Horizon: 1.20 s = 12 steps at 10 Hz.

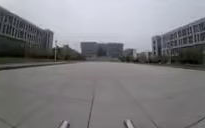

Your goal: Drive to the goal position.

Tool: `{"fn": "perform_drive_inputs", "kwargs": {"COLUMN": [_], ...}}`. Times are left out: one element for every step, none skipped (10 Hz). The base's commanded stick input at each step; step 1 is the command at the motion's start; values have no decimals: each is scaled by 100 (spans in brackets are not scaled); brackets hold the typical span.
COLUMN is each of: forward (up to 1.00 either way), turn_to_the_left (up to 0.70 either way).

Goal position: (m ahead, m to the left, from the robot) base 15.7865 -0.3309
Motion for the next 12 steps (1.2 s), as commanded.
{"fn": "perform_drive_inputs", "kwargs": {"forward": [100, 100, 100, 100, 100, 100, 100, 100, 100, 100, 100, 100], "turn_to_the_left": [0, 0, 0, 0, 0, -21, -35, -40, -40, -40, -40, -40]}}
